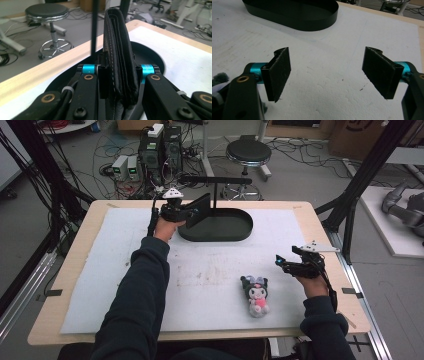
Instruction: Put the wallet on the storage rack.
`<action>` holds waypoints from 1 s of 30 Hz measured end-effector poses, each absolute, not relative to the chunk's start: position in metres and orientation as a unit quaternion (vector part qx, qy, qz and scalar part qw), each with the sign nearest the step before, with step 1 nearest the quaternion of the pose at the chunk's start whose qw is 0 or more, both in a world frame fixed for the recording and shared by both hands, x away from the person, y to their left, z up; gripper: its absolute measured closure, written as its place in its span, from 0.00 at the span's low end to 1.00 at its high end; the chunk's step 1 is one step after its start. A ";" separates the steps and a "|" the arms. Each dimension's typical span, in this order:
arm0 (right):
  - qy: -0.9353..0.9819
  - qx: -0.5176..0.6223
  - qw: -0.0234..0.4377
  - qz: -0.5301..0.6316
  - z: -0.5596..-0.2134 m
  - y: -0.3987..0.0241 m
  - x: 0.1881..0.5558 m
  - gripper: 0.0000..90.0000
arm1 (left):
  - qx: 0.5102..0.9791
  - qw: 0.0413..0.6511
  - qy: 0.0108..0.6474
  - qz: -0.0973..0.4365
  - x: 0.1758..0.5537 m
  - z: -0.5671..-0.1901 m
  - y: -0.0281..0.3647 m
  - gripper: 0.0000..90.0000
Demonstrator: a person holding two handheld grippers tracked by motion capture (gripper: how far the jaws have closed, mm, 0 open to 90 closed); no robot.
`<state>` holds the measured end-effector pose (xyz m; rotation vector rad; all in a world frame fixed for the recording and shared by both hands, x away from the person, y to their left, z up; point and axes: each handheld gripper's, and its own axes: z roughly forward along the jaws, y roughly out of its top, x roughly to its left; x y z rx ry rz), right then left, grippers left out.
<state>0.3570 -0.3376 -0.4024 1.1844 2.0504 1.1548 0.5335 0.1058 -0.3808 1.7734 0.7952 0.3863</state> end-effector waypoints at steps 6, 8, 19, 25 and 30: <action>0.750 0.438 0.249 0.428 -0.402 -0.339 0.357 0.26 | 0.725 0.561 0.375 0.136 0.550 -0.399 0.104 0.84; 0.751 0.438 0.248 0.427 -0.402 -0.339 0.357 0.26 | 0.725 0.560 0.379 0.131 0.551 -0.402 0.102 0.84; 0.750 0.439 0.248 0.428 -0.403 -0.340 0.357 0.26 | 0.724 0.552 0.397 0.112 0.556 -0.419 0.092 0.82; 0.752 0.440 0.246 0.423 -0.404 -0.340 0.358 0.26 | 0.709 0.541 0.434 0.128 0.557 -0.412 0.103 0.59; 0.752 0.441 0.246 0.424 -0.403 -0.340 0.357 0.26 | 0.715 0.517 0.443 0.158 0.555 -0.408 0.111 0.68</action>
